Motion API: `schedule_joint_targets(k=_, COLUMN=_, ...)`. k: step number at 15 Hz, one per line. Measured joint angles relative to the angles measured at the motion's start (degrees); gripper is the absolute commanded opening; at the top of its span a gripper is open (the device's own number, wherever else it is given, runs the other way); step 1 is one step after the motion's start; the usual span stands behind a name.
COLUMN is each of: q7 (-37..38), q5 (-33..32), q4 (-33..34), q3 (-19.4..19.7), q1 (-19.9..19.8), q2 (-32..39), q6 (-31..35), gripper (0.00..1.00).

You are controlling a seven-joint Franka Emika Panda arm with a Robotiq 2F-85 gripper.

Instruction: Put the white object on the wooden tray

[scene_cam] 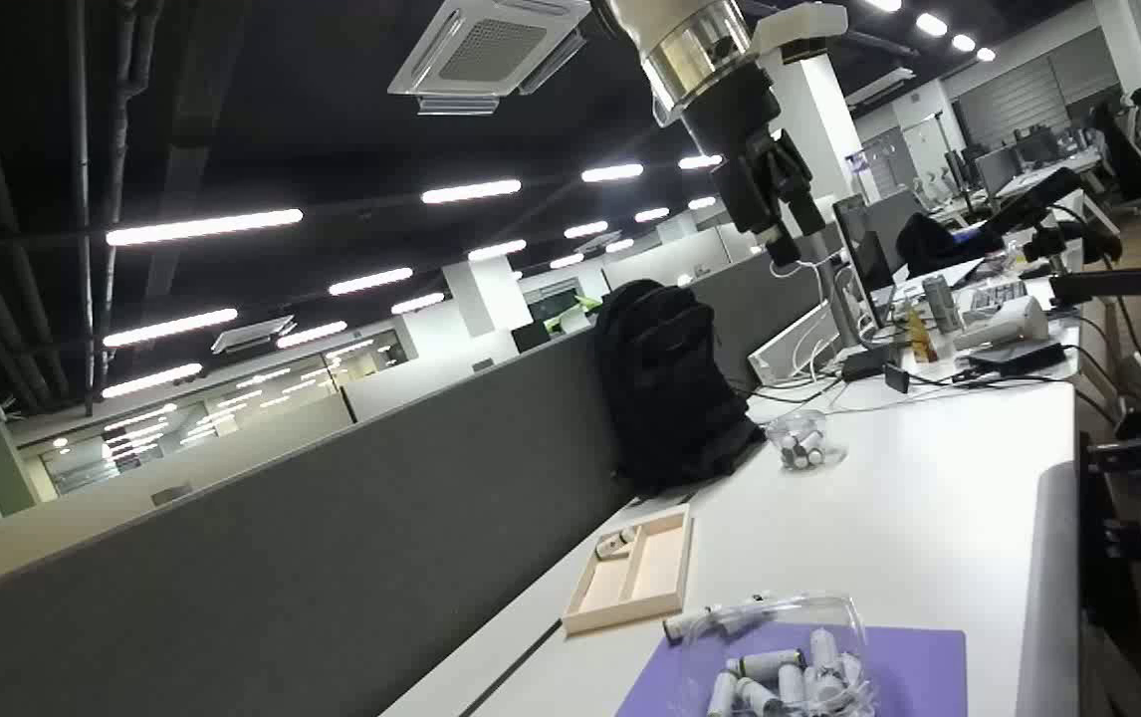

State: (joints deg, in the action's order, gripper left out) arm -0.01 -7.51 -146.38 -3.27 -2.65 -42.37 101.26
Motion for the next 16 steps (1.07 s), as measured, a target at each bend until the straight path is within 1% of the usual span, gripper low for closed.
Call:
schedule_joint_targets(k=13, q7=0.00, q5=0.00, q4=0.00, q3=0.00, q1=0.00, q2=0.00, q6=0.04, gripper=1.00)
schedule_joint_targets(k=15, q7=-0.28, q5=0.08, q4=0.00, q3=0.39, q1=0.13, q2=0.12, q6=0.99, gripper=1.00)
schedule_joint_targets(k=16, q7=-0.93, q5=0.12, q4=0.00, q3=1.01, q1=0.22, q2=0.41, q6=2.65, gripper=1.00)
